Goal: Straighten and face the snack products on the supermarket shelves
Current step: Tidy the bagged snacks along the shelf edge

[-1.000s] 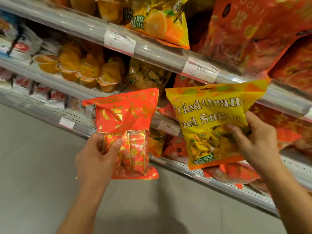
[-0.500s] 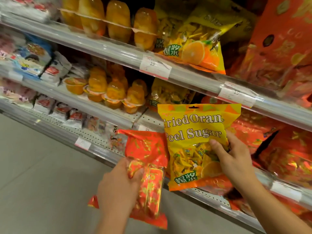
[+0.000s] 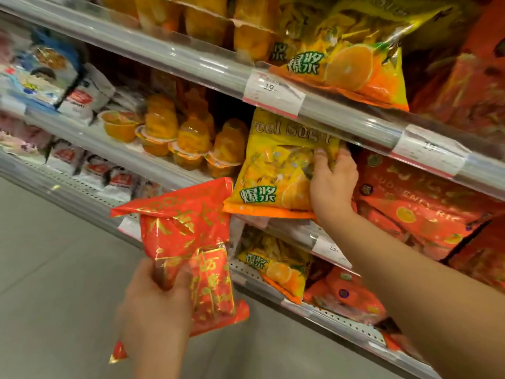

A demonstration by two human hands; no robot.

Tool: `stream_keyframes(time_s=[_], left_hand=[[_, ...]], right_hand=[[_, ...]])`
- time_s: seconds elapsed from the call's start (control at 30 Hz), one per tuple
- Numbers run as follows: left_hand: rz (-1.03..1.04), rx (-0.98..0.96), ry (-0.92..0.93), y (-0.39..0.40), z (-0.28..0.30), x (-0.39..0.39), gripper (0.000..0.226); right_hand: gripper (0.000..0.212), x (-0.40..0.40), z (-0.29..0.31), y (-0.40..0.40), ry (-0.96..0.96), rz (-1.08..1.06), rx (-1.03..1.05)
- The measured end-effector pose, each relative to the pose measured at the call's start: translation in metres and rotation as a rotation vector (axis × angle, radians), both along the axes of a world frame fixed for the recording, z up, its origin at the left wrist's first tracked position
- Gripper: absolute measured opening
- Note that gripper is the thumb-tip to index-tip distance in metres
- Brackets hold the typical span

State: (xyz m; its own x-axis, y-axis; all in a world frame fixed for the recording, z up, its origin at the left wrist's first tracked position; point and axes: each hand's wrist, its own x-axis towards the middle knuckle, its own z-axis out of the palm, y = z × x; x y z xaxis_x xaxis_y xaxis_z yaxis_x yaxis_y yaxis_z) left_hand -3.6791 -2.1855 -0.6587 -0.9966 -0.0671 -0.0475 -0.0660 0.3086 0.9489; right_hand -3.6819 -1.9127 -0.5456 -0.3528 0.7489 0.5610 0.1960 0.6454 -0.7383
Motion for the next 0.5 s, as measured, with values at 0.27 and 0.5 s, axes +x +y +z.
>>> stream_keyframes(time_s=[0.27,0.5], left_hand=[[0.022,0.010,0.011,0.023,-0.016,-0.003,0.027],[0.012,0.038,0.069,0.017,-0.017,-0.009,0.021]], right_hand=[[0.039,-0.033,-0.061,0.027,-0.148,-0.243,-0.125],[0.038,-0.043,-0.050,0.038,-0.281,-0.288,-0.030]])
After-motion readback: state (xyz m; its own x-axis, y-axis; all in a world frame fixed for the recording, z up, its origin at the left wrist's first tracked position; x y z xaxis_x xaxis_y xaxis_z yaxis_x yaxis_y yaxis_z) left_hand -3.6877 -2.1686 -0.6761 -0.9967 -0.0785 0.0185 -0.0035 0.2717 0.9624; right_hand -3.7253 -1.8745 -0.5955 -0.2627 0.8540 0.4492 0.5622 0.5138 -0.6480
